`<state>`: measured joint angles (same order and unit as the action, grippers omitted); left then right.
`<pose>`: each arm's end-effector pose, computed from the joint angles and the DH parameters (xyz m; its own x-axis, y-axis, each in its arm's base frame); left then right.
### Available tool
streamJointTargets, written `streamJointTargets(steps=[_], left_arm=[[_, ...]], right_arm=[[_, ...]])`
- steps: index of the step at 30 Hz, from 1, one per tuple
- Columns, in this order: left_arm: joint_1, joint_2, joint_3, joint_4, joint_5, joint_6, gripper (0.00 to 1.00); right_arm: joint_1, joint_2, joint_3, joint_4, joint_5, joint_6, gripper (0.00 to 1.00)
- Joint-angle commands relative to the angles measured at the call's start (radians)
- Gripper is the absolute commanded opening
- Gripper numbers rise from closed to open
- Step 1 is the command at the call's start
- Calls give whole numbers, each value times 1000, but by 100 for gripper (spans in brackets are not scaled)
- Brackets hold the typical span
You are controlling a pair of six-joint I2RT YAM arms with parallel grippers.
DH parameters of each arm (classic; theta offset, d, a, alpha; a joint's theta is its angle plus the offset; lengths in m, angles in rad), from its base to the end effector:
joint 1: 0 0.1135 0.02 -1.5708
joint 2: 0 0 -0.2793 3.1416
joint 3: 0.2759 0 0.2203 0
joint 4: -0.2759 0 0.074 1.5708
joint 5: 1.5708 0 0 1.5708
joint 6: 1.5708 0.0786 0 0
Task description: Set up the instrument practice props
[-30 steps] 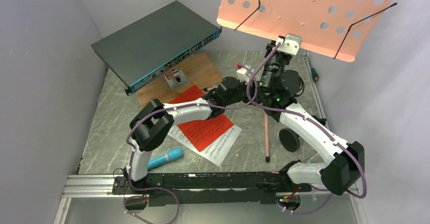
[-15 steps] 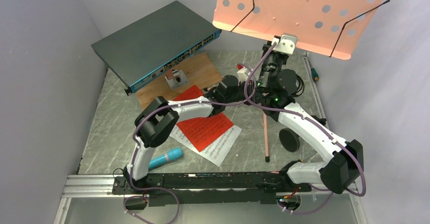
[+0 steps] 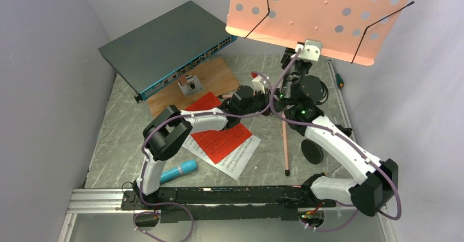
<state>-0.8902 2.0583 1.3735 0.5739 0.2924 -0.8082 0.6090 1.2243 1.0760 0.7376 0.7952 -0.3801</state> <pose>0.2978 -0.4039 0.2562 -0.7165 -0.2153 -0.6635 0.5883 0.3246 -0.7406 0.2379 0.0975 0.4759 0.3913 -0.0438 -0.9192 0.2493 0.9666 0.0601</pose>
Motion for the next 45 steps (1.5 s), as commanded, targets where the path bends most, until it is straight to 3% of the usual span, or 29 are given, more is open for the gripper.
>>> streamJointTargets(steps=[1, 5, 9, 15, 19, 24, 27, 30, 34, 38, 43, 45], left_arm=[[33, 31, -92, -203, -106, 79, 0], [33, 44, -102, -181, -91, 71, 0], [33, 51, -91, -185, -80, 70, 0], [34, 52, -78, -212, -92, 85, 0], [34, 60, -84, -200, -86, 74, 0], [34, 57, -93, -202, -93, 81, 0], [37, 60, -94, -213, -99, 84, 0], [37, 61, -103, -214, -102, 82, 0], [39, 70, -114, -209, -99, 75, 0], [41, 79, -113, -226, -96, 67, 0], [45, 82, -115, -241, -90, 72, 0], [46, 82, -120, -237, -91, 77, 0]], right_arm=[[-6, -153, 7, -180, 53, 157, 48], [-5, -240, 21, -438, -62, 272, 72], [-5, -359, 18, -704, -207, 375, 85], [-5, -524, -71, -877, -290, 448, 87], [-5, -599, -174, -902, -253, 476, 87], [-19, -672, -366, -850, -99, 583, 87], [-89, -725, -499, -770, -115, 681, 85], [-307, -725, -554, -754, -351, 781, 86], [-716, -589, -566, -682, -854, 912, 82], [-795, -431, -552, -545, -1116, 980, 86], [-1028, -175, -586, -286, -1522, 1222, 77], [-1083, -108, -567, -275, -1594, 1214, 77]])
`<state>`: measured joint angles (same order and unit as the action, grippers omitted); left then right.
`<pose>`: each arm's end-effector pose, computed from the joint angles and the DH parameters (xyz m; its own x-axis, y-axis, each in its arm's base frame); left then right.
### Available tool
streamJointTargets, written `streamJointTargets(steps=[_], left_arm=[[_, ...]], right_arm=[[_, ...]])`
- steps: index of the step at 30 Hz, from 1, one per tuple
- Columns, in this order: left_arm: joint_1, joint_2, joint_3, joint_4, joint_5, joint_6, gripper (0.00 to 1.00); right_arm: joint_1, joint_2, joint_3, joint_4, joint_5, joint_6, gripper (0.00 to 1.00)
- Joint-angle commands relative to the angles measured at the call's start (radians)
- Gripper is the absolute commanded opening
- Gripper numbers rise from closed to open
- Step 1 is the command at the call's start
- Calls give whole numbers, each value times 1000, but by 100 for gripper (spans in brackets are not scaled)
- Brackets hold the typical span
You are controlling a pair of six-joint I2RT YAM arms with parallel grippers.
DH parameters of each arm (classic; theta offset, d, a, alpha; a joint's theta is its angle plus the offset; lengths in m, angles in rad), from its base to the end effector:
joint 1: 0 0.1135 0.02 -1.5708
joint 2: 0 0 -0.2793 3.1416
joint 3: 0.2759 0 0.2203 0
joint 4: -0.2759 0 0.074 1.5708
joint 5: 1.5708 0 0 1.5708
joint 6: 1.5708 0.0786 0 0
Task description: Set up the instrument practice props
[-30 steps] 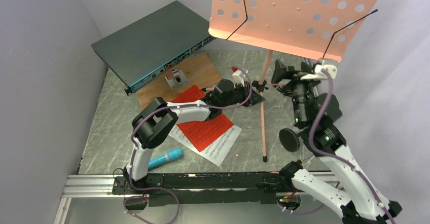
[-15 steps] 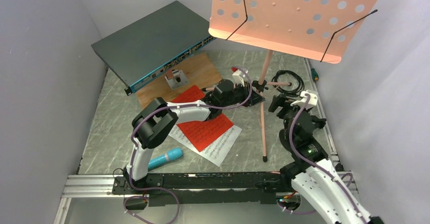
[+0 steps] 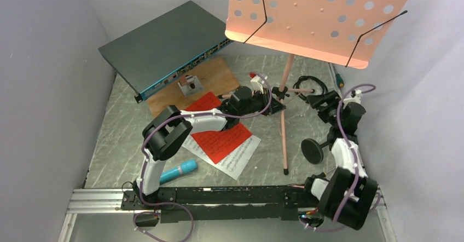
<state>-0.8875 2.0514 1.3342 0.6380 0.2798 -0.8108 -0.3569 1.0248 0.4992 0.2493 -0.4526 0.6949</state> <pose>0.2972 -0.3994 0.2552 -0.7006 -0.2428 -0.6709 0.5970 0.3154 -0.7376 0.2253 -0.0473 0.2583 -0.2476 0.7069 -0.6626 0.1022 0.6991 0.7077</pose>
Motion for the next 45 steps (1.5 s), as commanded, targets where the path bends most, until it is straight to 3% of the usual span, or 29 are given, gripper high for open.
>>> streamJointTargets(steps=[1, 3, 6, 15, 17, 20, 26, 32, 39, 41, 45], left_arm=[[44, 91, -78, -302, -76, 81, 0], [45, 96, -74, -312, -70, 78, 0], [45, 95, -66, -316, -63, 74, 0], [45, 103, -63, -305, -36, 62, 0], [46, 107, -53, -317, -30, 63, 0], [46, 100, -53, -314, -38, 74, 0], [46, 93, -64, -300, -38, 72, 0], [46, 89, -66, -309, -35, 82, 0], [47, 90, -64, -311, -34, 85, 0], [47, 89, -63, -316, -37, 88, 0], [47, 87, -60, -319, -34, 90, 0]], right_arm=[[-136, 122, 27, 198, -375, 124, 77], [-156, 184, 22, 269, -448, 172, 75], [-134, 269, -8, 551, -567, 295, 72], [28, 231, -135, 959, -418, 124, 76], [36, 282, -123, 1015, -442, 113, 74], [36, 369, -133, 1226, -481, 172, 71], [40, 484, -100, 1377, -566, 232, 64], [57, 495, -89, 1360, -580, 214, 57], [92, 455, -48, 1145, -542, 99, 51], [92, 453, -33, 1092, -531, 96, 40], [85, 451, -7, 928, -496, 157, 10]])
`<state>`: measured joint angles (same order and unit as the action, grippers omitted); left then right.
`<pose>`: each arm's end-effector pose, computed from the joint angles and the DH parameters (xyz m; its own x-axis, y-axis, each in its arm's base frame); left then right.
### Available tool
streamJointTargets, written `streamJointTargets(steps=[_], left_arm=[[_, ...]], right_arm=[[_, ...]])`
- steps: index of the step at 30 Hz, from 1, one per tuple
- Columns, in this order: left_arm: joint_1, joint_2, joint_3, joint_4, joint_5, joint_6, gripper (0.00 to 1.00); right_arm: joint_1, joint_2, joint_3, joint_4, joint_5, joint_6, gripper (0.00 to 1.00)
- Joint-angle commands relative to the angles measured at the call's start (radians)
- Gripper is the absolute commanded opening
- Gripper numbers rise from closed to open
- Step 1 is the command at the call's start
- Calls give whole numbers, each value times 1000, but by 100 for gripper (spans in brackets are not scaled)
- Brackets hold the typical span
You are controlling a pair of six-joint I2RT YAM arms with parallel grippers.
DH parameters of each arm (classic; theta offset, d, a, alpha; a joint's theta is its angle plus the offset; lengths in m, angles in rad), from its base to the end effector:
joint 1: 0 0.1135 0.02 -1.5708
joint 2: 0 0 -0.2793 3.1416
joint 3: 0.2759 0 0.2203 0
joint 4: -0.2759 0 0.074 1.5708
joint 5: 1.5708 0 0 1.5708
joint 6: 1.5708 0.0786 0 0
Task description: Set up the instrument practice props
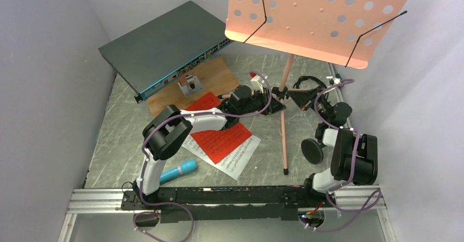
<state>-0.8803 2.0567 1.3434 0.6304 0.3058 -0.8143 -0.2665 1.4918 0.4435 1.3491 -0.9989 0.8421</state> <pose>0.2992 -0.3993 0.2548 -0.7098 -0.2297 -0.6659 0.5974 0.3045 -0.7419 0.2750 -0.0066 0.2727 -0.2813 0.4954 -0.8219 -0.6342 0.5467 0.5466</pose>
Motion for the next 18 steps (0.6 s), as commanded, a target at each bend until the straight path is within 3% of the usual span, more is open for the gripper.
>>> streamJointTargets(steps=[1, 3, 6, 9, 11, 14, 18], left_arm=[[40, 81, -68, -315, -60, 97, 0], [40, 77, -70, -318, -66, 98, 0], [40, 83, -65, -313, -64, 96, 0], [40, 90, -57, -314, -55, 93, 0], [40, 93, -50, -314, -54, 90, 0], [40, 97, -52, -307, -44, 86, 0], [42, 88, -61, -302, -55, 87, 0]], right_arm=[[-12, -22, 58, -268, 76, 49, 0], [-34, -36, 83, -482, 134, 141, 0], [-53, -22, 189, -961, 182, 222, 0], [-47, -30, 264, -1203, 230, 250, 0], [-45, -88, 310, -1384, 368, 216, 0], [-49, -123, 314, -1448, 490, 190, 0], [-48, -54, 322, -1452, 453, 167, 0]])
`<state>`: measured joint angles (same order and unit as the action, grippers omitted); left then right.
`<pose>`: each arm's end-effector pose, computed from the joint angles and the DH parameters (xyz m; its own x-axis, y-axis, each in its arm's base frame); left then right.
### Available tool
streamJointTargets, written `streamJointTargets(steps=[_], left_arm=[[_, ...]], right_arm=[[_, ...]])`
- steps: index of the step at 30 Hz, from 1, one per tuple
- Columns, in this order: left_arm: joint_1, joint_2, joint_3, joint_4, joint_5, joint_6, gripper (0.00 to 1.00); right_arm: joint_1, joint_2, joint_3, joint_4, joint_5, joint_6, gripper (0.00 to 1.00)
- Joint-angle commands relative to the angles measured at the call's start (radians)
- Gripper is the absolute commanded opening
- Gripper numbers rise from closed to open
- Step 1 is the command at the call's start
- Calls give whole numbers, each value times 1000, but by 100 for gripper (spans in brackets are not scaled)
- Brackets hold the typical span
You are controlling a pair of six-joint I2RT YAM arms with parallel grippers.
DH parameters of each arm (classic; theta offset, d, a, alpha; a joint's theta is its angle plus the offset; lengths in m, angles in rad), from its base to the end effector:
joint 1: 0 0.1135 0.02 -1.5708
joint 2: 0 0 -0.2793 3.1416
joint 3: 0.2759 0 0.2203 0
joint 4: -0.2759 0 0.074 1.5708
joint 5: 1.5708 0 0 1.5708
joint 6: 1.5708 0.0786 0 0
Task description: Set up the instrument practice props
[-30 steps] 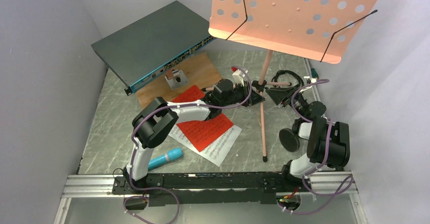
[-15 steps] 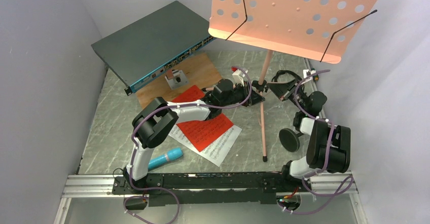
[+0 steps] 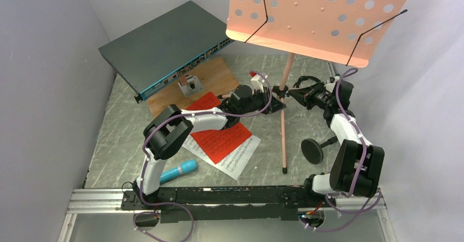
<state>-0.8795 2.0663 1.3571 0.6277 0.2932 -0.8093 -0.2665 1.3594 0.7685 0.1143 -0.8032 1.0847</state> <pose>0.3022 -0.4008 0.2546 -0.7026 -0.2378 -0.6707 0.5981 0.3134 -0.7376 0.2899 -0.0205 0.2593 -0.5904 0.7976 -0.1232 0.1886 0.2848 0.9399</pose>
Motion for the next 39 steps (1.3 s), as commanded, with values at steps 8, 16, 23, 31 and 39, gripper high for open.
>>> streamJointTargets(steps=[8, 16, 23, 31, 39], left_arm=[[42, 85, -75, -292, -38, 75, 0], [42, 88, -74, -290, -36, 78, 0], [47, 86, -76, -291, -37, 79, 0], [50, 88, -83, -280, -23, 63, 0], [50, 71, -89, -279, -36, 76, 0]], right_arm=[[-29, 118, -48, -147, 173, -124, 0], [5, -93, -112, 5, 286, -438, 34], [57, -434, -531, 802, 344, -477, 77], [58, -292, -447, 948, 147, -473, 66], [58, -221, -407, 948, 121, -475, 57]])
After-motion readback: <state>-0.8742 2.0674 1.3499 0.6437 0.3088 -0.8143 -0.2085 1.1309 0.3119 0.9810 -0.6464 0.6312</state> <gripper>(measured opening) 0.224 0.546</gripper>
